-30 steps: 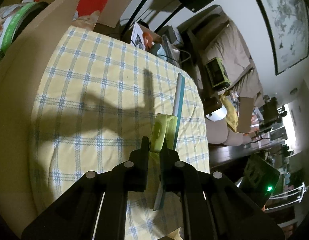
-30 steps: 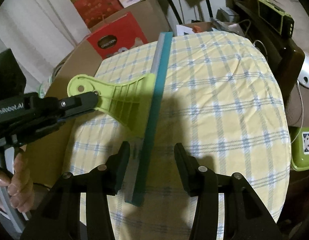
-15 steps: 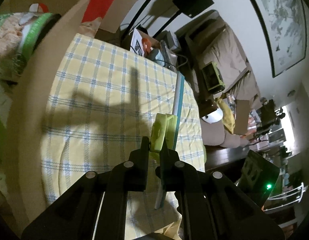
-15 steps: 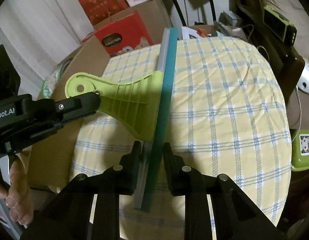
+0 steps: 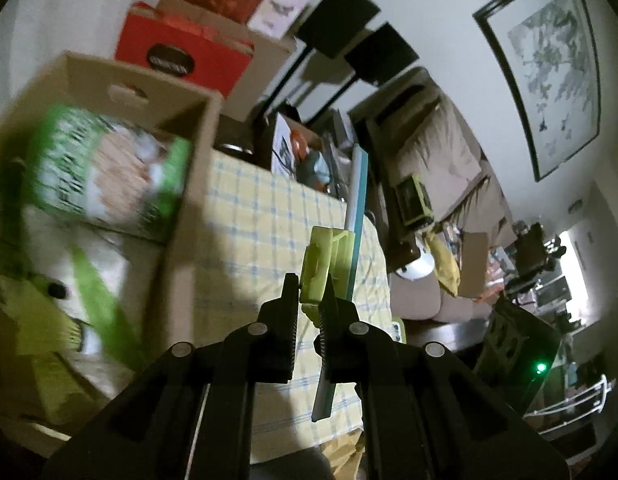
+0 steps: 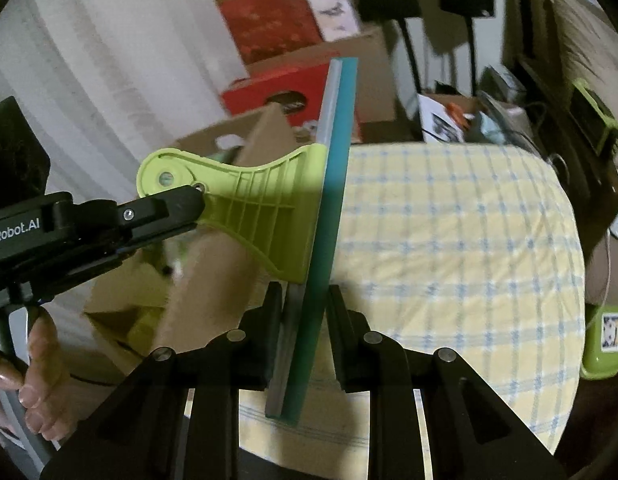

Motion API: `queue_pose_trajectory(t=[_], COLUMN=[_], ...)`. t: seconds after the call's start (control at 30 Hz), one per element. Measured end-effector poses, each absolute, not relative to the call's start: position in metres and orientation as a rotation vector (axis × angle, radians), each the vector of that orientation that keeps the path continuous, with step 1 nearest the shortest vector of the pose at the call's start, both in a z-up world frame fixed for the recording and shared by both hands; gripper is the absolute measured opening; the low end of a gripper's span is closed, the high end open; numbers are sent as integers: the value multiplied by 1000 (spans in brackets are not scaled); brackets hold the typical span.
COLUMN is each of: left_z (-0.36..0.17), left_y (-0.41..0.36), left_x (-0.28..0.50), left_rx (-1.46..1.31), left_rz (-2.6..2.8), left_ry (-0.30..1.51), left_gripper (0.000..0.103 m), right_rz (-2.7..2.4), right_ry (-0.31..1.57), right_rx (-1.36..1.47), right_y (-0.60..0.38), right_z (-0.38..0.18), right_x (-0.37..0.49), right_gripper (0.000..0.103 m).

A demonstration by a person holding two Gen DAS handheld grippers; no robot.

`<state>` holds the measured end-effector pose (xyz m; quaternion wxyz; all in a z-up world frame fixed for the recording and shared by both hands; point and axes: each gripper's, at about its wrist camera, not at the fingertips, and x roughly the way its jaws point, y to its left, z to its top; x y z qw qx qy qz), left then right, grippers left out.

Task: Organize objects
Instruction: 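Carry the squeegee over the cardboard box with the left tool, then lower the squeegee into the box and open the left tool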

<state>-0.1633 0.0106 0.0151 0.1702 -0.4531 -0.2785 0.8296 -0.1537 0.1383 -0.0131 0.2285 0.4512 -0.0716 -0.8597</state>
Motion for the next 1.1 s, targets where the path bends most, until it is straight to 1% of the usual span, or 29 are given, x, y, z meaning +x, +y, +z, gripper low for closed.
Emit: queue_pose_trajectory(t=[0.23,0.4,0.5,0.6,0.77,1.1], left_z=[35,35,31,25,17,1], left_y=[-41,-79,-103,-124,-158,-201], left_x=[-154,-147,-140,-136,-128,-126], left_rx=[-1241,-1237,-1246,-1261,-1280,-1342], left_rz=[2432,2472,2499,2531,2583,2668], left_ry=[-824,-861,-890,-909,-933,-954], left_gripper=[9,9,9,9,9,9], right_rz=[-2307,-2244,-2204,-2185,-2176,-2163], right_ry=[-169,-161,-169,-147,-88,-70], right_rx=[1202,1185,1185,1176,1162,1178], right_y=[90,50,30,12,0,-3], right_z=[5,9,7,7,11,4], right_x=[-159,-163,-165,-160,-151,-144], right_gripper=[22,22,24,24,24,25])
